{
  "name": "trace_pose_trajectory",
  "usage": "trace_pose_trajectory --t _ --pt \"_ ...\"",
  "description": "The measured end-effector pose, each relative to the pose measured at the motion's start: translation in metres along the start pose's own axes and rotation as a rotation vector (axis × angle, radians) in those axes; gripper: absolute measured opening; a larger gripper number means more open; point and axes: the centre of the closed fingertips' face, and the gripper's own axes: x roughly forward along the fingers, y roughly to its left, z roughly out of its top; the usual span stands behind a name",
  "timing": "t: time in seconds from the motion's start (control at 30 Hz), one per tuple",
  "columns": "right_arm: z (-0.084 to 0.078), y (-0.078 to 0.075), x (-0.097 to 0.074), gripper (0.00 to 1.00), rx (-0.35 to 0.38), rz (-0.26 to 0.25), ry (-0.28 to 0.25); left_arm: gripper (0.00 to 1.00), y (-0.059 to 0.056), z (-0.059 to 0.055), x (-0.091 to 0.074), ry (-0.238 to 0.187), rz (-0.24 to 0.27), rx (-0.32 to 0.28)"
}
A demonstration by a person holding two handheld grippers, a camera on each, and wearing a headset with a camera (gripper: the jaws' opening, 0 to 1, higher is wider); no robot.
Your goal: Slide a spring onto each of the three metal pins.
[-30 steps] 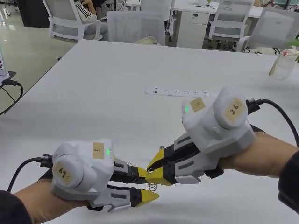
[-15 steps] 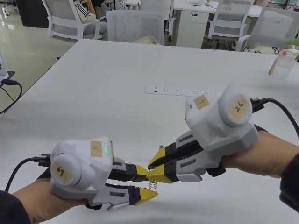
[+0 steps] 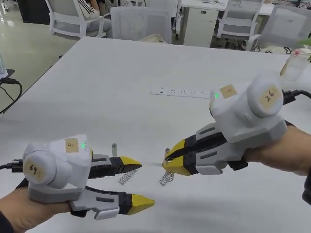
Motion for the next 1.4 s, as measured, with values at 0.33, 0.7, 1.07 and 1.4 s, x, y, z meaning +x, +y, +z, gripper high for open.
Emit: trace_pose_trajectory --t 0.33,0.7,1.07,1.4 --pt "-0.001 -0.007 -0.01 0.07 0.013 -0.026 -0.011 0.69 0.005 -0.012 -0.012 -0.009 0.038 -0.041" --pt "0.001 -0.023 -0.026 0.07 0.035 -0.077 -0.035 0.88 0.011 -0.023 -0.031 -0.026 0.121 -0.089" --pt "0.0 -0.04 -0.047 0.07 0.059 -0.135 -0.051 0.98 0.016 -0.028 -0.039 -0.031 0.171 -0.106" --pt "-0.009 -0.064 -0.071 0.07 0.091 -0.204 -0.056 0.98 0.02 -0.029 -0.042 -0.032 0.187 -0.109"
